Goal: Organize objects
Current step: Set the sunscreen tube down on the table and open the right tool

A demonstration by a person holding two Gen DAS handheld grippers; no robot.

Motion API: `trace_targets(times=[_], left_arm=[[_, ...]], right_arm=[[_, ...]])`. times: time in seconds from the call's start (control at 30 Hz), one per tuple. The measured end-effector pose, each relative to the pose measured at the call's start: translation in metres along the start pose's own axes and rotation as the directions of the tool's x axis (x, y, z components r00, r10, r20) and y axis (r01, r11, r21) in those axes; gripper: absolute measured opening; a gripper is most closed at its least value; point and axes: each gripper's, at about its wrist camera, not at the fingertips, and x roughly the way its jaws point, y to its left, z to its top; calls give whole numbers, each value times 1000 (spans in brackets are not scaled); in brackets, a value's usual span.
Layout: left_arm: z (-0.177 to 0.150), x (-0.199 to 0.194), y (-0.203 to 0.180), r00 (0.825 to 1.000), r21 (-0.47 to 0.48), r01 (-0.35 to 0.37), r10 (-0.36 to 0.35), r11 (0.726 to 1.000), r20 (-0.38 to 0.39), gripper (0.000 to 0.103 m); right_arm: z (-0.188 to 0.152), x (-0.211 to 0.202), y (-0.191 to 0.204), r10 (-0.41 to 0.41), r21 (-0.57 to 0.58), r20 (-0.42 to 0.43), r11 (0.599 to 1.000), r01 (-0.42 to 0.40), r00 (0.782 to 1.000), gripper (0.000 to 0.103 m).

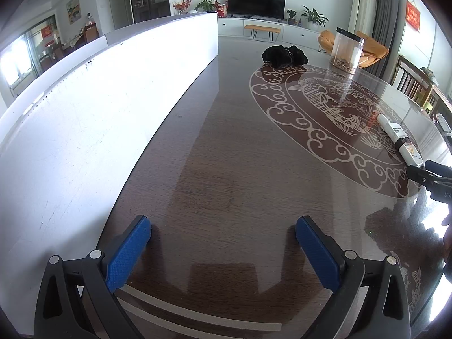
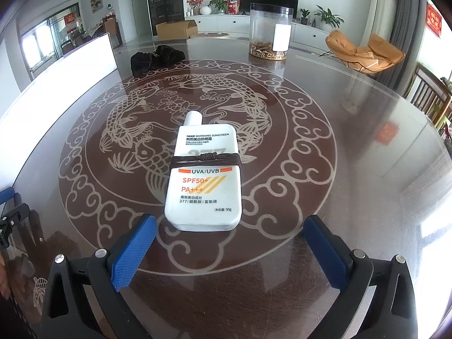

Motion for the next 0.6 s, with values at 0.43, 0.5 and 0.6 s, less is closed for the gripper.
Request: trace_targets(times=[0.43,0.5,0.6], left_arm=[[29,19,-35,984,220,163,-144,962,-101,103],[51,36,-45,980,261,194,-173,946,-101,103],[91,64,-56,974,305,226,-214,925,-75,103]], right_arm=[[0,0,0,0,0,0,1000,0,1000,103],[0,0,-1,0,0,0,1000,0,1000,103],[0,0,0,0,0,0,1000,0,1000,103]])
